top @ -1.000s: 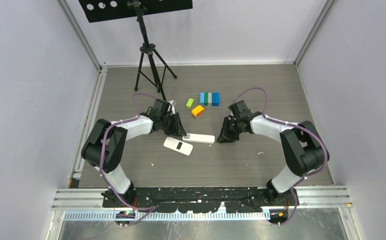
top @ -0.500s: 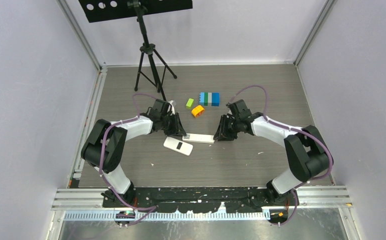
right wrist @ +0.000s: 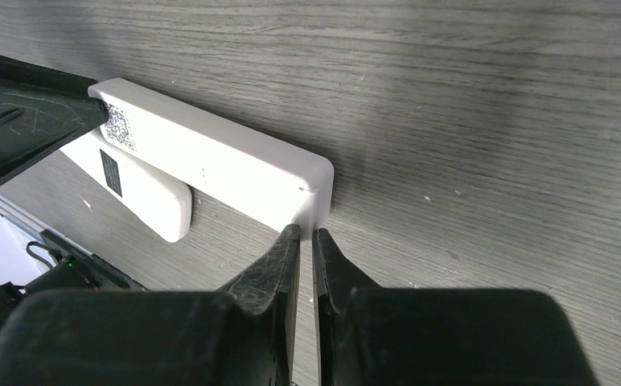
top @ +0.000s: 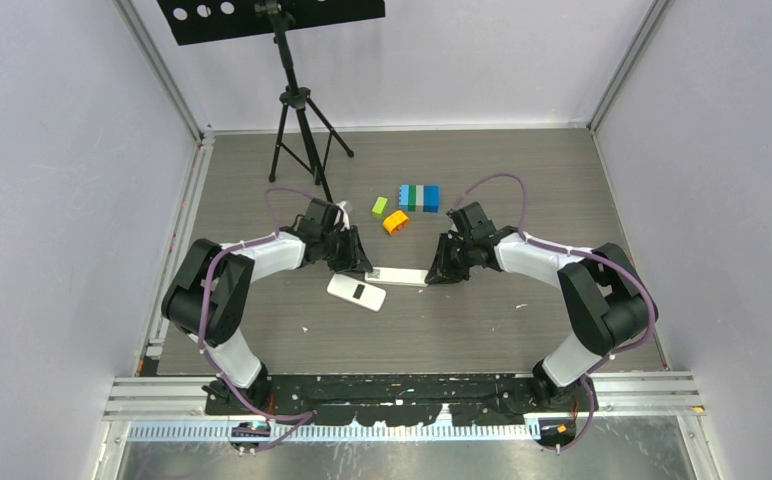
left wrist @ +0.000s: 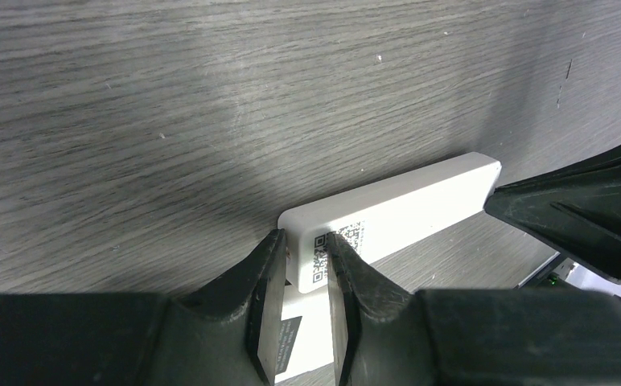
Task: Load the batteries into the remote control
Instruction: Load the battery cover into the remote control.
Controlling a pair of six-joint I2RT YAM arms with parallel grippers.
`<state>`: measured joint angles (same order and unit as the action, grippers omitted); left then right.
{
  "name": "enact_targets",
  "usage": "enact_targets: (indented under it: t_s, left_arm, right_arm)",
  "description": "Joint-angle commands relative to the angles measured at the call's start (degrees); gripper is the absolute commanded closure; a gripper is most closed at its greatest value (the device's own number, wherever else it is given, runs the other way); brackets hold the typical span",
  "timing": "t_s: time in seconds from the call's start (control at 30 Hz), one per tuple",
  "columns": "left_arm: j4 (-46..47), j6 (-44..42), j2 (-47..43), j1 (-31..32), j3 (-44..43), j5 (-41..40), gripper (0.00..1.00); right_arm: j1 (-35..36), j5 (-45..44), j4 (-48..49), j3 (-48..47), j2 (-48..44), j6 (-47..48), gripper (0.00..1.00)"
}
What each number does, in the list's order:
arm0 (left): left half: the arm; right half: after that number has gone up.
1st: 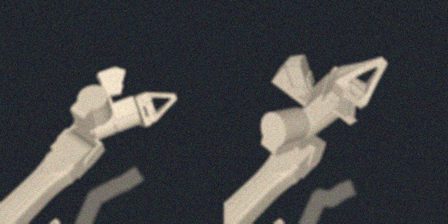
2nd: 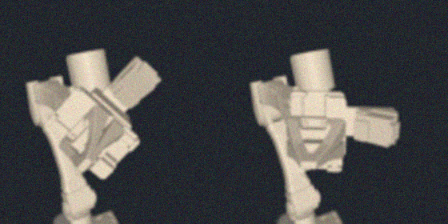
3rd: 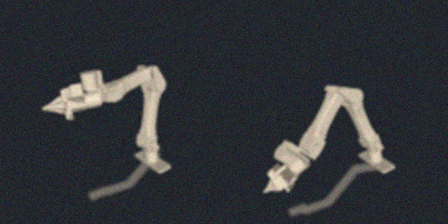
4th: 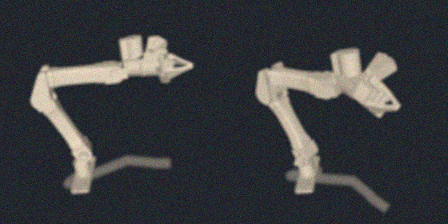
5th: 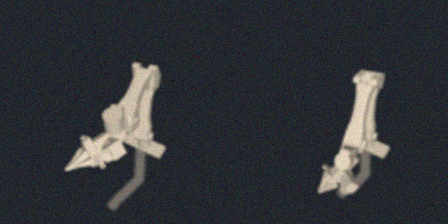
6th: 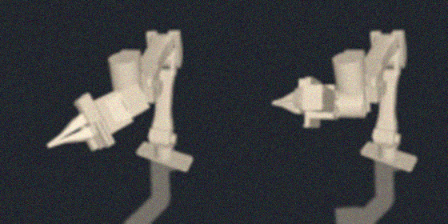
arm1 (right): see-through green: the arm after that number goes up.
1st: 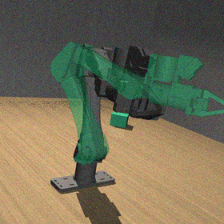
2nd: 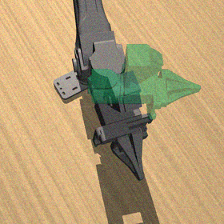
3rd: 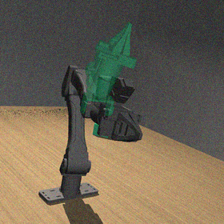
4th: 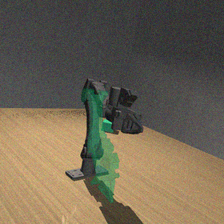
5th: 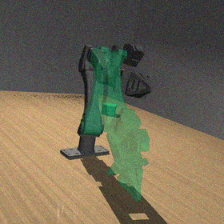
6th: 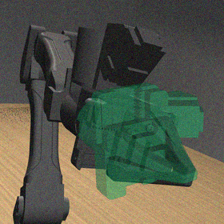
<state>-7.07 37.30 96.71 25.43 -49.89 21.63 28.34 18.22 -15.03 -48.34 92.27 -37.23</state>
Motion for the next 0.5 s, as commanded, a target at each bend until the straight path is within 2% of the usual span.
enact_targets:
  t_s: [0.0,0.47]
  left_arm:
    - [0.13,-0.21,-1.17,0.23,0.78,0.06,0.73]
    - [2.12,0.75,-0.57,0.23,2.39,1.66,0.75]
  right_arm:
    - [0.65,-1.09,3.01,-1.45,1.07,-0.23,0.87]
    - [2.45,-1.59,4.27,-3.29,5.04,-1.21,0.93]
